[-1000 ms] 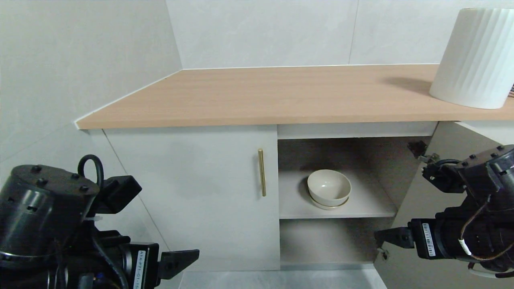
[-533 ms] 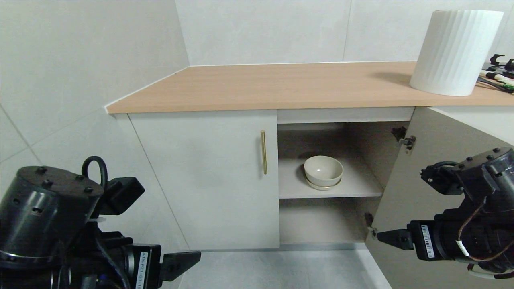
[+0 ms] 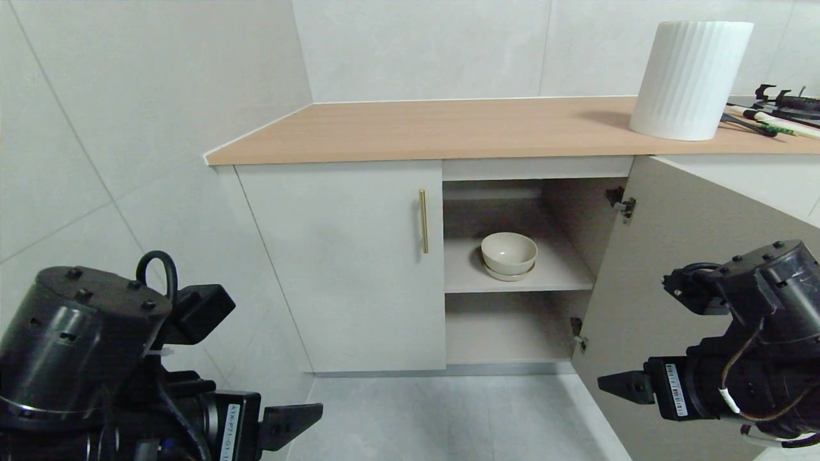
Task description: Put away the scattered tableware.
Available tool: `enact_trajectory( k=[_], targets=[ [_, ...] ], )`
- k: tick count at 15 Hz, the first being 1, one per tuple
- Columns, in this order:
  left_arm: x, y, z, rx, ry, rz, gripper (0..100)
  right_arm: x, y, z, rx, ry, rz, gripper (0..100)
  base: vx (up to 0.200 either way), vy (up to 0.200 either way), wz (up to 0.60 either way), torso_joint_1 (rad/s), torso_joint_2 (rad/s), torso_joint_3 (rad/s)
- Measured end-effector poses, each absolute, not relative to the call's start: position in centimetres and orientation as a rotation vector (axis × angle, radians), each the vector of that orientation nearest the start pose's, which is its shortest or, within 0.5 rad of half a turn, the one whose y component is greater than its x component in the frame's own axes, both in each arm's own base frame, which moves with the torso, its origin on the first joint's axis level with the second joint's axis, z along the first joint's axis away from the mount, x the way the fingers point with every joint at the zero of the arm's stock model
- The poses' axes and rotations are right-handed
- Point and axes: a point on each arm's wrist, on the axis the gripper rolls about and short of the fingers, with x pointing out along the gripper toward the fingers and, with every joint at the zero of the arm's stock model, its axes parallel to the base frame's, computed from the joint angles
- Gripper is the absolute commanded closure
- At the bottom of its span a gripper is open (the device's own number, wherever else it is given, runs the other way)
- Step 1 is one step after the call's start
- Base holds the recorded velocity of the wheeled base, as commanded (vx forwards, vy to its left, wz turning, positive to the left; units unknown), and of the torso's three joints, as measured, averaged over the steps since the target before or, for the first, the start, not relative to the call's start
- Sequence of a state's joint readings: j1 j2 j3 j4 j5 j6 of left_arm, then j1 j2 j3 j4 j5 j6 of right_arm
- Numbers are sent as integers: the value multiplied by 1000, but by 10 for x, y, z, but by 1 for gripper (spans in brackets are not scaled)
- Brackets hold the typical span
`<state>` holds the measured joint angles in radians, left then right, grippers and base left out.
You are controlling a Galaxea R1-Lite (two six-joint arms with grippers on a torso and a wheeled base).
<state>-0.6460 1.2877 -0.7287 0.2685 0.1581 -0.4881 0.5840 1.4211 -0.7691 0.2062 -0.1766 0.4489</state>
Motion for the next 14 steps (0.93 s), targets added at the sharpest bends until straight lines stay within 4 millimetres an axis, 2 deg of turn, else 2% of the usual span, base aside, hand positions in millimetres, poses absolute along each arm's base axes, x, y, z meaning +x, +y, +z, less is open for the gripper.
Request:
enact_trajectory(
  k=[4, 9, 11, 14],
  targets=[
    [141, -102, 183, -130, 857, -257, 0, 175, 111, 171, 94, 871, 191, 0, 0, 0, 0, 0, 0, 0],
    [142, -102, 180, -119, 871, -247, 0, 173, 110, 172, 92, 876, 195, 0, 0, -200, 0, 2, 2, 1],
    [142, -103, 179, -117, 873, -250, 0, 164, 106, 173, 53, 925, 216, 0, 0, -200, 0, 0, 5, 2],
    [142, -103, 179, -117, 875, -248, 0, 137, 96, 180, -60, 1026, 320, 0, 0, -200, 0, 4, 1, 2]
  ],
)
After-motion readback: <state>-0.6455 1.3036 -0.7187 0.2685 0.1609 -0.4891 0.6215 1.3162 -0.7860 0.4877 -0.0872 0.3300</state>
